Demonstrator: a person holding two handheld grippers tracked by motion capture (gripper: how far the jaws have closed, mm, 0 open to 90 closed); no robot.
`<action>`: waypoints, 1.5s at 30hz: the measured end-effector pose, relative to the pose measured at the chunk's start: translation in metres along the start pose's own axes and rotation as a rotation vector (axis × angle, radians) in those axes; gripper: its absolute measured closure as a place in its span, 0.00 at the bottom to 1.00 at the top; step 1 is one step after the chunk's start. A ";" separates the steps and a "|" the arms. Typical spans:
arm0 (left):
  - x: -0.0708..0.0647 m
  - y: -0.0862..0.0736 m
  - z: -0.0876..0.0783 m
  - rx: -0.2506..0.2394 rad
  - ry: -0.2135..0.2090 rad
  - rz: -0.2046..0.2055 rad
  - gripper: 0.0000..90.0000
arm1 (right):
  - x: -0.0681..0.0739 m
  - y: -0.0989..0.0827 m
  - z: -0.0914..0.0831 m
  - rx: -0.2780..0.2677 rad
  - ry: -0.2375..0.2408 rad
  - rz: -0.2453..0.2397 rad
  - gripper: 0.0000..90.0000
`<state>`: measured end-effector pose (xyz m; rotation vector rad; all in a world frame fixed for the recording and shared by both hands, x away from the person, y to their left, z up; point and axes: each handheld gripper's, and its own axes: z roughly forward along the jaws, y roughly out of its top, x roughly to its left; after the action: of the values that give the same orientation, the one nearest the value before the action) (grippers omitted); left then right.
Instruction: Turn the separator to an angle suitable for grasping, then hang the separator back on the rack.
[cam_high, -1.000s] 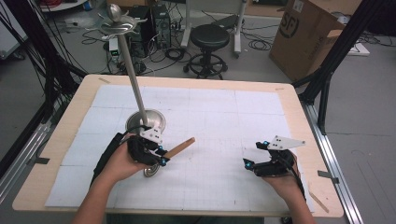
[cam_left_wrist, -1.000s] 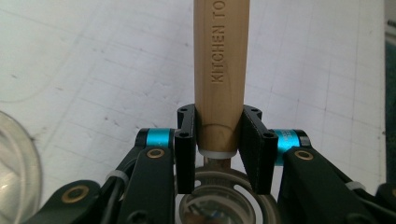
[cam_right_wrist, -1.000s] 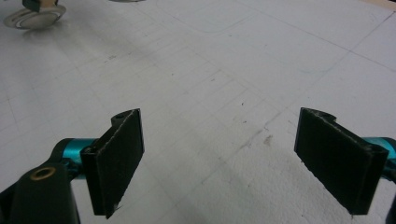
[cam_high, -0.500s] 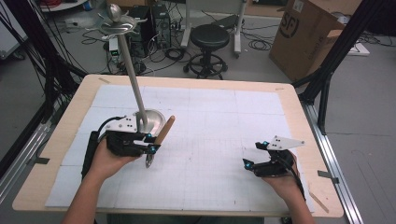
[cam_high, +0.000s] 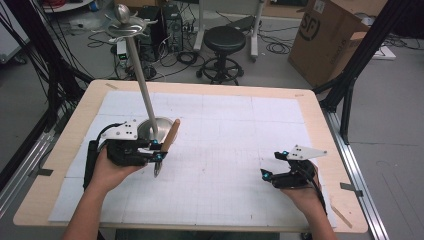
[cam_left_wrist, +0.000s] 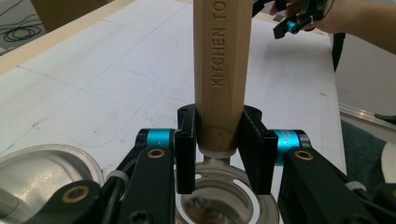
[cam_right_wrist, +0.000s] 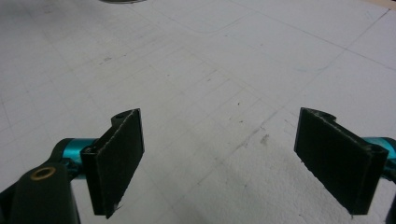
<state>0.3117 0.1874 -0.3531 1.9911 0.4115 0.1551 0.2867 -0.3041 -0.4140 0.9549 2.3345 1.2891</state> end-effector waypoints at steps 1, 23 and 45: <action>0.000 0.000 -0.001 -0.005 0.004 -0.004 0.77 | 0.000 0.000 0.001 0.000 -0.002 -0.001 0.17; 0.002 0.002 -0.022 -0.101 0.058 -0.013 0.77 | 0.002 0.000 -0.003 -0.010 -0.005 -0.030 0.25; 0.001 0.008 -0.052 -0.212 0.124 -0.030 0.77 | 0.003 0.001 -0.003 -0.024 -0.004 -0.029 0.26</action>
<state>0.2994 0.2287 -0.3232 1.7715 0.4837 0.2931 0.2832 -0.3034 -0.4110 0.9114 2.3156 1.2998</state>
